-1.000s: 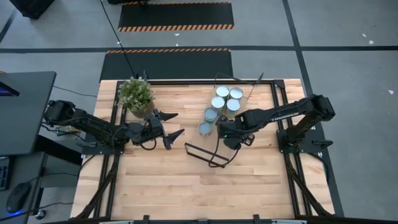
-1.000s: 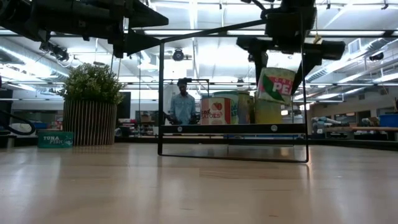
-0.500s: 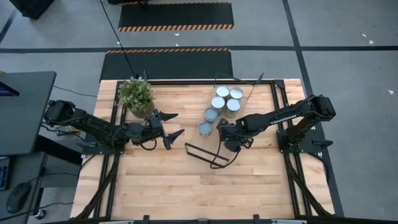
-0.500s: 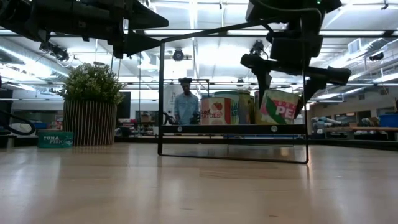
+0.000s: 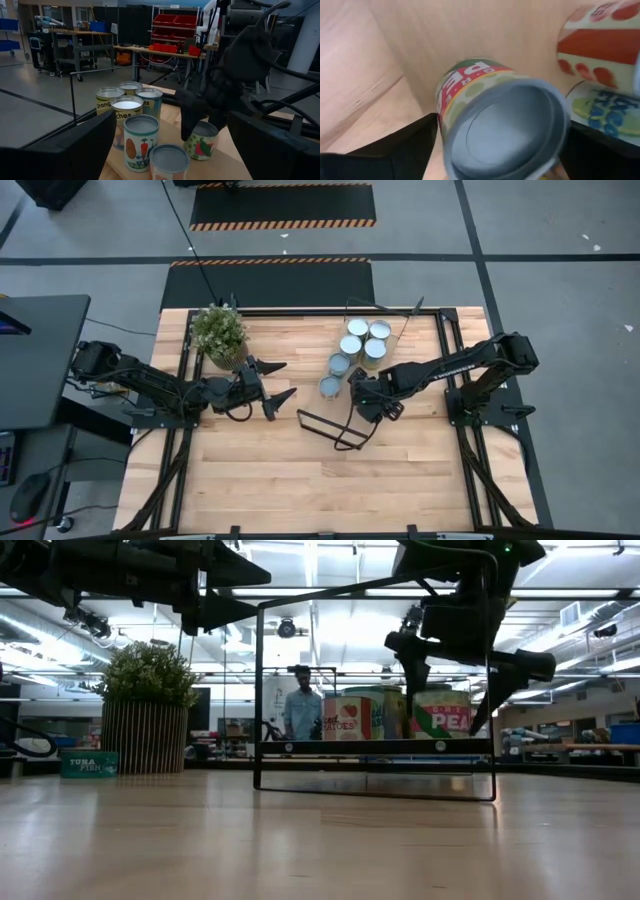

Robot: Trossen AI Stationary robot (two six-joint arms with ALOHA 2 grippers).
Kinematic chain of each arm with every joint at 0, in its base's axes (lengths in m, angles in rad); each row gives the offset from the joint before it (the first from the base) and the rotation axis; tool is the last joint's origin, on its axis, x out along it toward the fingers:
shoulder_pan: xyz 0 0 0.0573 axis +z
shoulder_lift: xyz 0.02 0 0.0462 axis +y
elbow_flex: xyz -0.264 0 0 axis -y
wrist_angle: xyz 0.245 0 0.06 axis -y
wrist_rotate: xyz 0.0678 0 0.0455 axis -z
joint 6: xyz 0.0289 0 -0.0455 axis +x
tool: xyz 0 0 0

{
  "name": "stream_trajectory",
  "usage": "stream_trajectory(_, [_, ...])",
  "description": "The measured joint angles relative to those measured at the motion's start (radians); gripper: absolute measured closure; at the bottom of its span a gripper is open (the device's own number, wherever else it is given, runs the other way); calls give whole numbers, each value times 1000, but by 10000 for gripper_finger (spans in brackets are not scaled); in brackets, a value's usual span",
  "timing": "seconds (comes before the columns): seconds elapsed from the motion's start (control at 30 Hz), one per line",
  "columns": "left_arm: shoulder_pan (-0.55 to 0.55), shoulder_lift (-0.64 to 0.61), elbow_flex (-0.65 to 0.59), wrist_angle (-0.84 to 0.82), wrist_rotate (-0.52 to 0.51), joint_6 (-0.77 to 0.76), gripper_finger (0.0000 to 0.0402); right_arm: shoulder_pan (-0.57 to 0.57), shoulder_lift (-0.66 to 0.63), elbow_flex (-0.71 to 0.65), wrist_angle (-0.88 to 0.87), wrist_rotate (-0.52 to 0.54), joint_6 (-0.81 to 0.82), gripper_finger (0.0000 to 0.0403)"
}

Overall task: Pick and place cans onto a shelf
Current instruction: Put the canned green peas on the shelf

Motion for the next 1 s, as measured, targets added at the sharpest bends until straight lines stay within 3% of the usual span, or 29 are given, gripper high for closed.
stream_trajectory(0.2, [0,0,0,0,0,0,14,22,0,25,21,51,-18,7])
stream_trajectory(0.63, [0,0,0,-7,0,-1,14,82,-18,85,-1,165,-61,16])
stream_trajectory(1.0, [-2,0,0,-14,1,-14,14,155,-186,5,-29,275,158,67])
